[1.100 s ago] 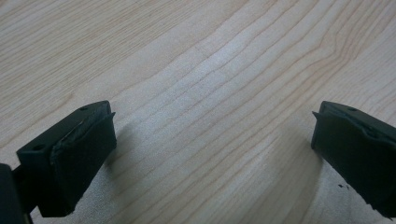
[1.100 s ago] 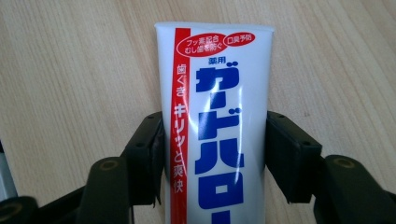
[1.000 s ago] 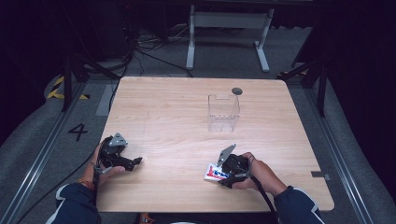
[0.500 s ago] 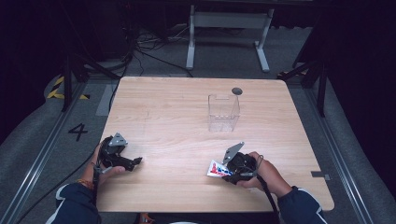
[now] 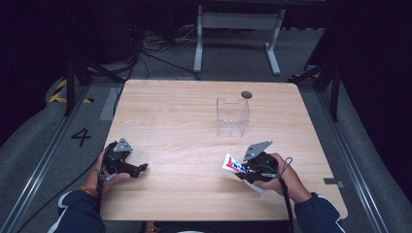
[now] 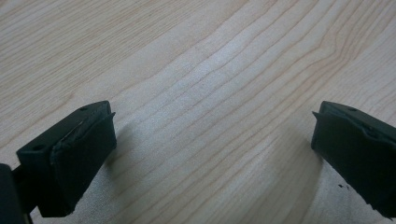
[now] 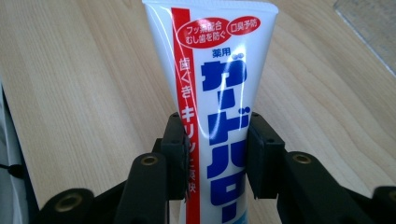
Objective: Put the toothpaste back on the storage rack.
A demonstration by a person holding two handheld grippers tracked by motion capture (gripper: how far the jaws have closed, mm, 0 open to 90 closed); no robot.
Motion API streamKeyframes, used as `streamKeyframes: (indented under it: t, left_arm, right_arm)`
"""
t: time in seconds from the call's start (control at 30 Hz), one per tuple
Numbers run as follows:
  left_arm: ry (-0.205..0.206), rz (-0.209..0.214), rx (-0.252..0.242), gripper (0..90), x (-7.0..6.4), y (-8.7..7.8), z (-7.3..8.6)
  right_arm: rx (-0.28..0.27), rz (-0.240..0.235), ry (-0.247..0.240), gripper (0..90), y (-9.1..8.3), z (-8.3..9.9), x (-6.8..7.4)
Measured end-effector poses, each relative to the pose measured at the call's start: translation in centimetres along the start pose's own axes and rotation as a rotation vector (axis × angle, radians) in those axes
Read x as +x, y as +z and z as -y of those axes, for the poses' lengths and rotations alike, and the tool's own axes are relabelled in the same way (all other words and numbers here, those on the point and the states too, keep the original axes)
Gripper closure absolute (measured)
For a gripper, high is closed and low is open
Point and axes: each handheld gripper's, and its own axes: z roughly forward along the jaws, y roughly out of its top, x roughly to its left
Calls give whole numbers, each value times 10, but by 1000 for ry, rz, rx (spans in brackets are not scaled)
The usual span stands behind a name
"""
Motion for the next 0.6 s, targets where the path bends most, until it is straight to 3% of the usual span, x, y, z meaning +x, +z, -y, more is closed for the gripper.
streamKeyframes:
  t: [0.17, 0.43, 0.6]
  left_arm:
    - [1, 0, 1, 3, 0, 0, 0]
    - [1, 0, 0, 3, 0, 0, 0]
    - [1, 0, 0, 3, 0, 0, 0]
  right_arm:
    - [-28, 13, 4, 658, -6, 1, -2]
    - [-154, 54, 27, 662, -26, 4, -10]
    - [-188, 63, 31, 662, -30, 4, -11]
